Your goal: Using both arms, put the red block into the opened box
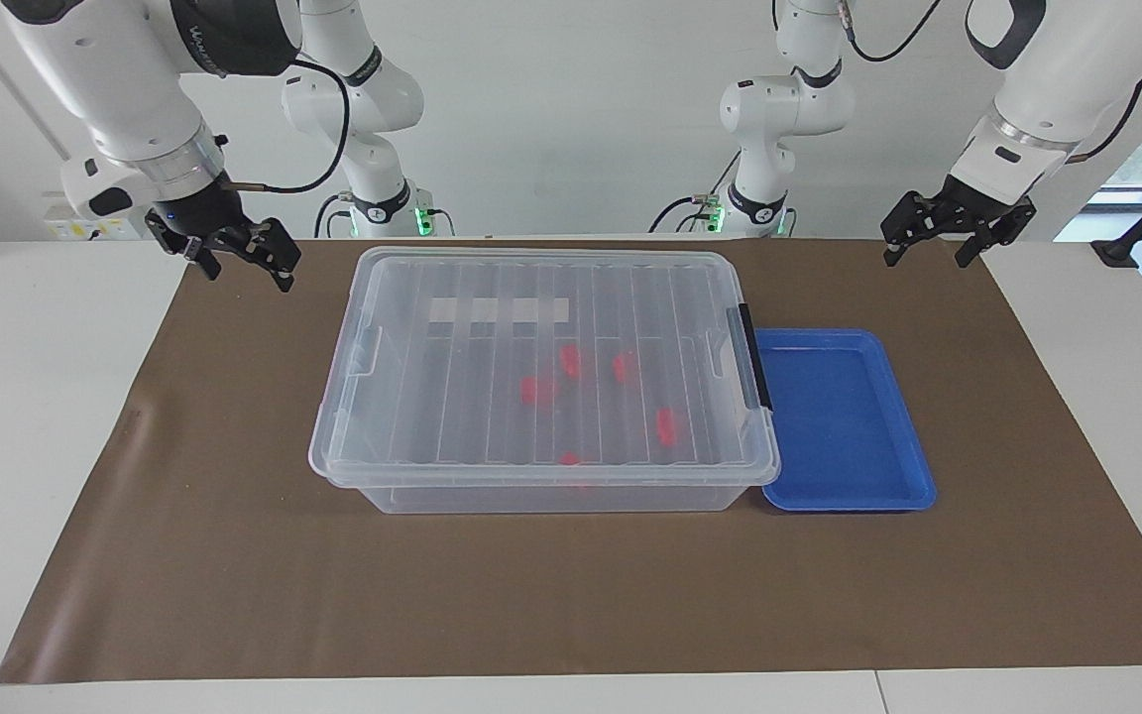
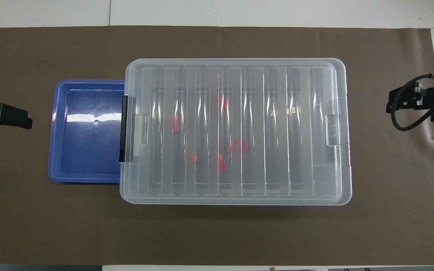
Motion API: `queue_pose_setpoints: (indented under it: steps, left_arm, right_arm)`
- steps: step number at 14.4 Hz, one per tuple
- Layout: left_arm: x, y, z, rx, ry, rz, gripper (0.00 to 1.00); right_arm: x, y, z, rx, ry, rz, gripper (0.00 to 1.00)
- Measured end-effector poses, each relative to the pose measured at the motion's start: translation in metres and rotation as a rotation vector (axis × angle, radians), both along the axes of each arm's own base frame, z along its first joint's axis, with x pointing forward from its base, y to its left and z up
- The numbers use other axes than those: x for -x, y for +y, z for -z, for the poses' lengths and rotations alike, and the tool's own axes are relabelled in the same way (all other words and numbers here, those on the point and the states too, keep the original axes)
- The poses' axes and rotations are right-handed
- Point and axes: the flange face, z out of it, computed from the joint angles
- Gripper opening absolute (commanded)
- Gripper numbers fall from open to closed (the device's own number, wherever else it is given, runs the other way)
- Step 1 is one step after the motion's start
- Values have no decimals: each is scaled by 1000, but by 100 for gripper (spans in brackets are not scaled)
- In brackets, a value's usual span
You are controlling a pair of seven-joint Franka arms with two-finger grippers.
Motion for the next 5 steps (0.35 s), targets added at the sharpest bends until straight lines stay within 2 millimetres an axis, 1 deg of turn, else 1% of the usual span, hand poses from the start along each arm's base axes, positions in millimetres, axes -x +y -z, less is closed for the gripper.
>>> queue_pose_setpoints:
  steps: [5]
  left_arm:
    - [0, 0, 0, 0, 0, 0, 100]
  right_arm:
    - [-1, 0, -1, 0, -11, 0, 100]
